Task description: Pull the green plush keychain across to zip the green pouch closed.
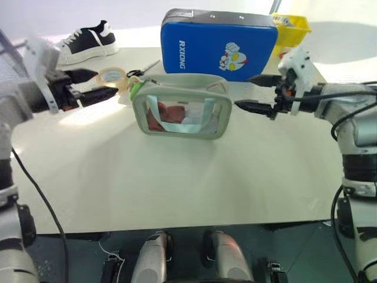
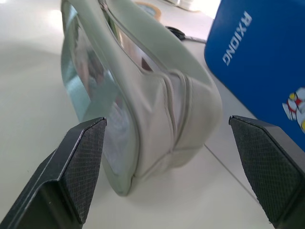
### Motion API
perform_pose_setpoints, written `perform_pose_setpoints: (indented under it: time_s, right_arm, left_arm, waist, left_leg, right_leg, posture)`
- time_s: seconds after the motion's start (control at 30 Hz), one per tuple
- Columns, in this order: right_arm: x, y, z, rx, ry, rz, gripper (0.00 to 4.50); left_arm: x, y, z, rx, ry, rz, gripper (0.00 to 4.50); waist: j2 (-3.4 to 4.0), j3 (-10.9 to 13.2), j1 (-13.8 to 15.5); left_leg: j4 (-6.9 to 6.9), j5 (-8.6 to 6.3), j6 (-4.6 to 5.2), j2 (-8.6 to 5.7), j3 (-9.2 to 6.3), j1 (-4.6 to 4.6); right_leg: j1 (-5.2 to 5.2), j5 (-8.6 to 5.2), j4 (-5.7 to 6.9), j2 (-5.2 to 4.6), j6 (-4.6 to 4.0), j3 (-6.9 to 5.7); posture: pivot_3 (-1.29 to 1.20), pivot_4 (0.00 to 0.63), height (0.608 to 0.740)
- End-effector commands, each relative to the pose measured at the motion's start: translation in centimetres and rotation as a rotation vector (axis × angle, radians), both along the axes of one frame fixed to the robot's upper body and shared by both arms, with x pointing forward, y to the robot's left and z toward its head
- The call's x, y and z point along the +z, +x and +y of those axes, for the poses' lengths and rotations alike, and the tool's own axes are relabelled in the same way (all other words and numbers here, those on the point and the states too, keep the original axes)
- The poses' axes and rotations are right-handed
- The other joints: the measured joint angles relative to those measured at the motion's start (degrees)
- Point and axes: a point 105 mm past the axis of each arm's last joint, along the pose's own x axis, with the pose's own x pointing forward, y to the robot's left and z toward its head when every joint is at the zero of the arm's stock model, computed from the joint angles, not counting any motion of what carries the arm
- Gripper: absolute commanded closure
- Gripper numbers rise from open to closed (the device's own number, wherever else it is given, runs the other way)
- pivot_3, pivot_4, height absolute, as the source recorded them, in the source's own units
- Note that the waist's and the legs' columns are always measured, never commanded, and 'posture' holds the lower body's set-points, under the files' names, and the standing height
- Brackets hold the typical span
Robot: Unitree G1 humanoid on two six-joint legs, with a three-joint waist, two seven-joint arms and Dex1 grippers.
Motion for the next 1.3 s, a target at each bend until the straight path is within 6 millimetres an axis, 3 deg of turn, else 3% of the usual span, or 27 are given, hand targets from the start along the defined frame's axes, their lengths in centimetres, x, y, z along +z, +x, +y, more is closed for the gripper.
perform_pose_setpoints:
  time_s: [0.03,0.37,0.6,0.77,0.87,1.07,1.1,1.3]
  right_arm:
    - [2.3,-0.1,0.2,0.014,0.009,-0.071,0.2]
    - [2.4,-0.4,1.8,0.07,-0.002,-0.092,0.2]
    - [1.9,0.0,5.6,0.156,-0.03,-0.117,0.2]
    - [-0.3,1.5,5.9,0.137,-0.102,-0.137,0.2]
    - [-0.9,1.8,6.2,0.154,-0.124,-0.136,1.05]
    - [-1.8,1.9,6.5,0.184,-0.166,-0.154,4.17]
    - [-1.8,1.9,6.6,0.187,-0.165,-0.15,4.47]
    - [-2.1,1.5,7.2,0.216,-0.182,-0.154,4.47]
  left_arm:
    - [1.1,-0.1,-0.1,-0.032,0.059,-0.046,0.0]
    - [0.6,0.6,-0.1,-0.021,0.095,-0.059,0.0]
    - [0.8,1.3,0.3,0.015,0.068,-0.083,0.0]
    - [0.4,1.5,-0.2,0.01,0.059,-0.089,0.0]
    - [0.0,1.5,-0.4,0.005,0.063,-0.082,0.0]
    - [-0.7,2.5,-1.0,0.03,0.017,-0.081,0.0]
    - [-0.8,3.1,-1.0,0.056,-0.004,-0.078,0.0]
    - [-2.2,5.4,-1.7,0.096,-0.098,-0.052,0.0]
  waist:
    - [0.0,0.0,0.01]
    - [-0.01,0.01,-0.13]
    - [-0.02,0.01,-0.19]
    - [-0.06,0.0,0.07]
    - [-0.06,0.0,-0.11]
    - [-0.06,0.0,-0.15]
    - [-0.06,0.0,-0.16]
    - [-0.08,-0.01,-0.16]
  left_leg:
    - [0.0,-0.01,-0.01,0.0,0.0,0.0]
    - [0.01,0.09,0.14,0.01,0.09,-0.05]
    - [0.21,0.14,0.07,0.02,0.11,0.08]
    - [0.26,0.17,0.02,0.0,0.06,0.1]
    - [0.29,0.17,0.05,-0.02,0.09,0.08]
    - [0.29,0.2,0.03,0.0,0.1,0.12]
    - [0.29,0.2,0.03,0.0,0.11,0.15]
    - [0.35,0.22,0.01,0.02,0.09,0.19]
  right_leg:
    - [0.0,0.0,0.0,0.0,0.0,0.0]
    - [-0.06,0.12,0.1,0.03,0.19,0.01]
    - [-0.12,0.12,0.59,0.02,0.21,0.07]
    - [-0.1,0.1,0.7,0.01,0.19,0.07]
    - [-0.1,0.11,0.71,-0.01,0.2,0.08]
    - [-0.1,0.11,0.83,0.03,0.21,0.08]
    - [-0.09,0.12,0.83,0.03,0.21,0.09]
    - [-0.04,0.12,0.9,0.05,0.21,0.09]
  posture:
    - [0.0,0.15,0.74]
    - [0.0,0.15,0.74]
    - [0.0,0.15,0.74]
    - [0.0,0.15,0.74]
    - [0.0,0.15,0.74]
    - [0.0,0.15,0.74]
    - [0.0,0.15,0.74]
    - [0.0,0.15,0.74]
